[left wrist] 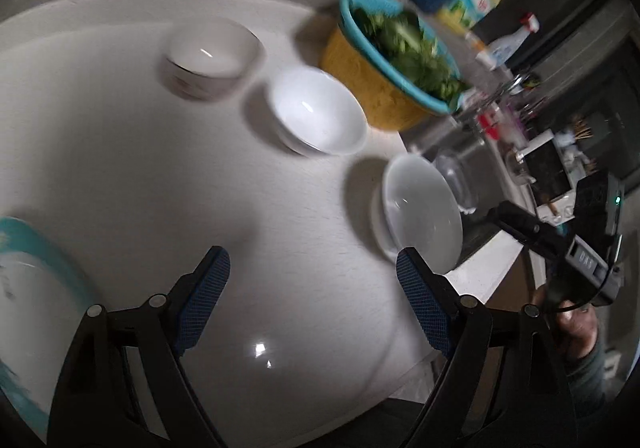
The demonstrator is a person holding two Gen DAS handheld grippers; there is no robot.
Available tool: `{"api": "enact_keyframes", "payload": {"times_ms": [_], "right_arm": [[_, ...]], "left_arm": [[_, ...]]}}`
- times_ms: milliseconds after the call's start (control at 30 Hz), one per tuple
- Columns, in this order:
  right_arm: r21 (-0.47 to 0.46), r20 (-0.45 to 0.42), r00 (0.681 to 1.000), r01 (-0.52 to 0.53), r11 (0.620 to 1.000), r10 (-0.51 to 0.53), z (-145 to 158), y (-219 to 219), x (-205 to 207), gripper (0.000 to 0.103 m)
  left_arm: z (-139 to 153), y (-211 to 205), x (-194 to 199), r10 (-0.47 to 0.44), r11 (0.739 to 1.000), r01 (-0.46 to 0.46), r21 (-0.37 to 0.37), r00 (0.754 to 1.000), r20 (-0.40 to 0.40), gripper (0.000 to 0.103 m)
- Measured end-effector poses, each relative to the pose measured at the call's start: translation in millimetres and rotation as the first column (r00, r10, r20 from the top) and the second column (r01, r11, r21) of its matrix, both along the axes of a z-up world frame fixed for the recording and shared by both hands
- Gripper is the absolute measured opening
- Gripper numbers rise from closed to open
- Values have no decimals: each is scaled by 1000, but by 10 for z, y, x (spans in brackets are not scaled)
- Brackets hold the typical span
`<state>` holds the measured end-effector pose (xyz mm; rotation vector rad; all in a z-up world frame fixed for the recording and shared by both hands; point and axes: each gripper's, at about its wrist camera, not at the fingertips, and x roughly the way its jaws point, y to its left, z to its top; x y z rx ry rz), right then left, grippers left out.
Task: Organize plates and bowls
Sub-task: 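Reach both tools to the large white plate by the sink and grip its rim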
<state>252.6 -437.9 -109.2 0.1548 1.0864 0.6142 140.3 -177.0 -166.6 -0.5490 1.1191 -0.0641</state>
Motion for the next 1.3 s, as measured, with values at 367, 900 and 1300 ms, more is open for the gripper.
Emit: {"api": "enact_keyframes", "payload": {"times_ms": [367, 900, 1300], "right_arm": [[-5, -132, 990, -61, 998, 60, -329, -715, 797, 103], [-10, -258, 945, -209, 978, 200, -873, -621, 1112, 76], [-50, -278, 925, -283, 958, 259, -1002, -451, 1076, 49]], "left_arm": [[-450, -931, 696, -34, 985, 48, 164, 995, -89, 103], [-996, -1129, 1045, 36, 977, 12, 213, 974, -223, 93], [-1154, -1292, 1170, 3, 980, 49, 194, 965, -263, 32]]}}
